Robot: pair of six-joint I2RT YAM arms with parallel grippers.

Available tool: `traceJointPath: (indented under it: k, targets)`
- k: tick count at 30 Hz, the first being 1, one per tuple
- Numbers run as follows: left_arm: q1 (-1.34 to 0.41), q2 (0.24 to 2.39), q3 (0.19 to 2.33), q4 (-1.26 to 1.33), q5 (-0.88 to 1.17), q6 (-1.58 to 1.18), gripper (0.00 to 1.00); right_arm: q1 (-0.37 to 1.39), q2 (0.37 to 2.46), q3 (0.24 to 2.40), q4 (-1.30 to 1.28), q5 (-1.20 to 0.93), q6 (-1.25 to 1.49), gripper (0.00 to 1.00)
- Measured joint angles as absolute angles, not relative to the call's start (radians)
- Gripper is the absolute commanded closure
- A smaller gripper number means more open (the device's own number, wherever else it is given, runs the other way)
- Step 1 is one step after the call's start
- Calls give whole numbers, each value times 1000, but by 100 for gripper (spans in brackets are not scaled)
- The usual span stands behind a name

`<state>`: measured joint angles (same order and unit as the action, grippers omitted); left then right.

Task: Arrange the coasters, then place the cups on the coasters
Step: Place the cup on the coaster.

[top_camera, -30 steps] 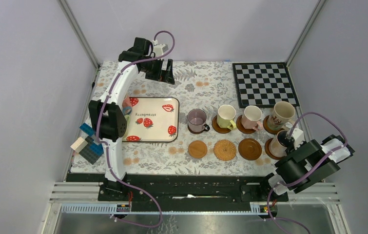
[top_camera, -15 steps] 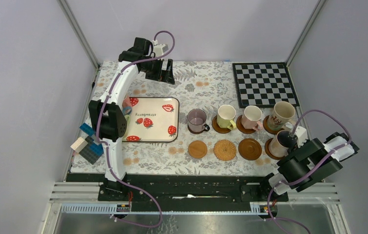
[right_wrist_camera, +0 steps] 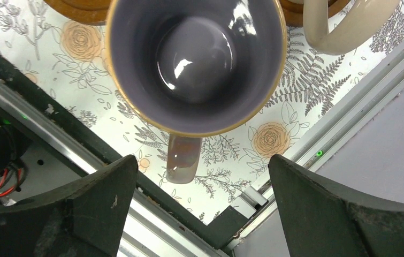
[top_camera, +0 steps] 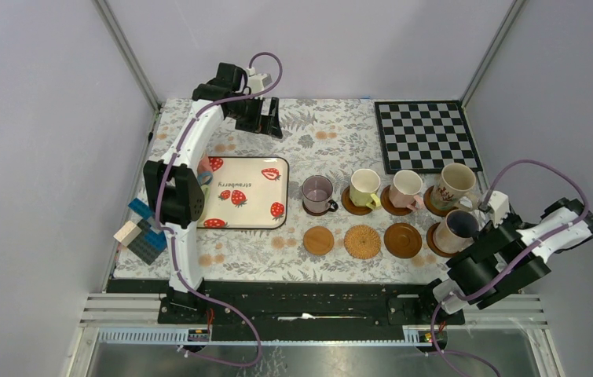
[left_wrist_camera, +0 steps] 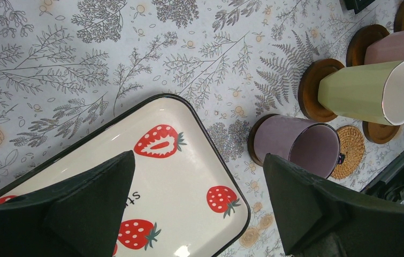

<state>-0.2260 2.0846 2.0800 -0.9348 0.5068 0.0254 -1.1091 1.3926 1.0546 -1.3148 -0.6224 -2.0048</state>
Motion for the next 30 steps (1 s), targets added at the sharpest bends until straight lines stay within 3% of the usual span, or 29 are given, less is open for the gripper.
traceJointPath:
  k: [5,11,22,30]
  targets:
    - [-226,2085,2078,-928,515,20,1,-1082,1393,1147,-1398,-654,-1972,1]
    - [-226,2085,2059,-904,519,-7,1,-911,1402,1295,-1393,-720,-1760,0]
    - [-197,2084,2052,-843,516,-52,1,-538,1477,1563,-1172,-781,-1172,0]
    - [-80,2024,2013,-836,487,-44,1,-273,1532,1639,-968,-780,-862,0]
